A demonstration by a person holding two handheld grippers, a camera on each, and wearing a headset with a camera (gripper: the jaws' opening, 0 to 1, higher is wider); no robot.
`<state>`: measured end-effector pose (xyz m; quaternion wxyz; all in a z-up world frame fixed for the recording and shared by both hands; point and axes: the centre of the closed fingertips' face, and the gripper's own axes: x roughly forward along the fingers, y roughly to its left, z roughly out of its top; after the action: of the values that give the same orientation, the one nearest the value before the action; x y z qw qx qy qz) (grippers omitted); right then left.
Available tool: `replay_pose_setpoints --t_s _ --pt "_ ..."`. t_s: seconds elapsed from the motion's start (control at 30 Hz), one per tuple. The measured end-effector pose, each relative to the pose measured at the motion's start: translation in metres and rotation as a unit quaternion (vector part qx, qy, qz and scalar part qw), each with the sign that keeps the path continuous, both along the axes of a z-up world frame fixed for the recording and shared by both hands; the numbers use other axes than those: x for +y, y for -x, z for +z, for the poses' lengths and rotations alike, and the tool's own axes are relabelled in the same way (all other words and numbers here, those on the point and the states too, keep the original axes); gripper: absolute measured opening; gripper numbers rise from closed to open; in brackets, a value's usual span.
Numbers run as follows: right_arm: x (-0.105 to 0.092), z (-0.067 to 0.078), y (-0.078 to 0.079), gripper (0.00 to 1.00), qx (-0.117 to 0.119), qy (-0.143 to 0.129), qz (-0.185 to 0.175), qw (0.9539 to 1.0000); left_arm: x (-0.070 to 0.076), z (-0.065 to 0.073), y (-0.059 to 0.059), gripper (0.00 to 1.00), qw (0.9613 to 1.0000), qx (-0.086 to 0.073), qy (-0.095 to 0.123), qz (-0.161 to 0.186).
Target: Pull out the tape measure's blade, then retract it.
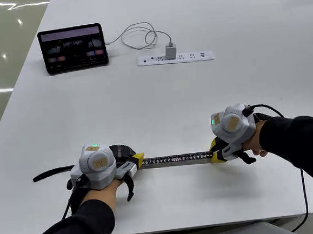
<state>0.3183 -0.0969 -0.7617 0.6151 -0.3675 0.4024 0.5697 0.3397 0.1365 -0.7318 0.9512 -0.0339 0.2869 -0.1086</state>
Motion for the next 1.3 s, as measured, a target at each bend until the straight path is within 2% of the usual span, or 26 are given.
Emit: replay_pose_setpoints --t_s 0.7,1.3 --pt "0.011 -0.001 -0.001 0.11 -0.001 -0.007 -0.008 0.9999 0.000 0.000 0.000 0.66 1.0000 0.003 0.004 0.001" --pt "0.021 0.000 0.002 0.11 -0.008 -0.005 0.023 0.9997 0.000 -0.001 0.000 0.66 1.0000 0.004 0.006 0.001"
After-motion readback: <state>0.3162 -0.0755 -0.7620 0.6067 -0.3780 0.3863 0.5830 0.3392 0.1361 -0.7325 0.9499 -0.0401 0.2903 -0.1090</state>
